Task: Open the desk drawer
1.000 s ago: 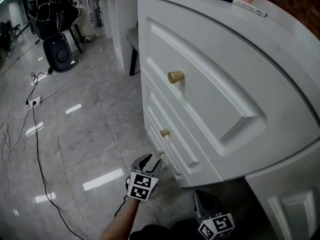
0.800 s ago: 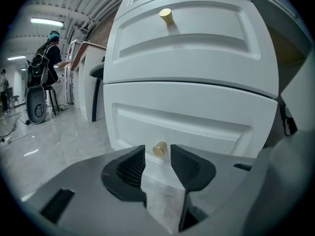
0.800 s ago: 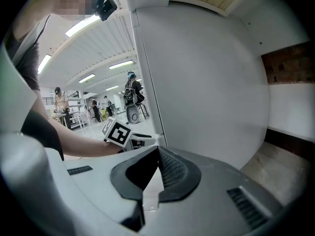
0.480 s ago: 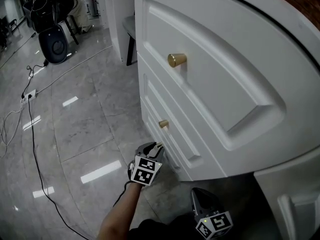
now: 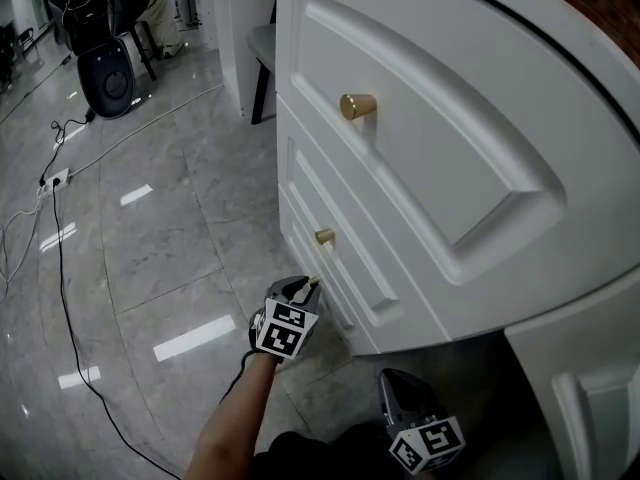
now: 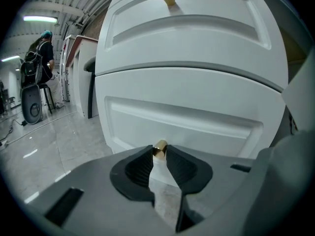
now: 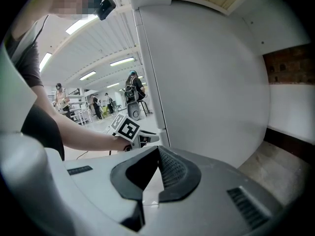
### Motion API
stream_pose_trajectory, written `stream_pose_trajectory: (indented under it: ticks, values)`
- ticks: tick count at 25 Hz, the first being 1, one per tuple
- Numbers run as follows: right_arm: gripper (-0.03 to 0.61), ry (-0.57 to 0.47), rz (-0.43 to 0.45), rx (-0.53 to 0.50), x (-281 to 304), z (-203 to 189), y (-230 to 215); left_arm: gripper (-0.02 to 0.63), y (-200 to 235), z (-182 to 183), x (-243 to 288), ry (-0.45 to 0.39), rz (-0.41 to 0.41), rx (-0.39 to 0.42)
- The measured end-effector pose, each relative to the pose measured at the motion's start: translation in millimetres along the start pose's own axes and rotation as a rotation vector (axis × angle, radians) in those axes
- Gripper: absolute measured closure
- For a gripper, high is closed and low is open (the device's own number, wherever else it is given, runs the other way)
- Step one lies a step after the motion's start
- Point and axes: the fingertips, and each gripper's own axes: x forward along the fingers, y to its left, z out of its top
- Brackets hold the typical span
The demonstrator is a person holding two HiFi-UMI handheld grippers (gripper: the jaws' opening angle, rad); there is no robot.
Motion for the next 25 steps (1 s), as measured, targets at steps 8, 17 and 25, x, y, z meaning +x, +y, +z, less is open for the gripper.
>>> stream_pose_trajectory:
  ticks: [8, 17, 25]
  values:
    - [0.574, -0.02, 0.026, -0.009, -3, 7, 16, 0.524, 7, -9, -14, 0.01, 0.022, -0.022]
    - [0.574, -0.015, 0.024, -0.022, -5, 10, 23, 0.523, 19, -24, -39, 0.025, 0.072, -0.077]
    - [0.574, -0.021, 0.05, -0.02, 1, 14, 31, 0.524, 33, -41, -65, 0.035, 0.115, -0.125]
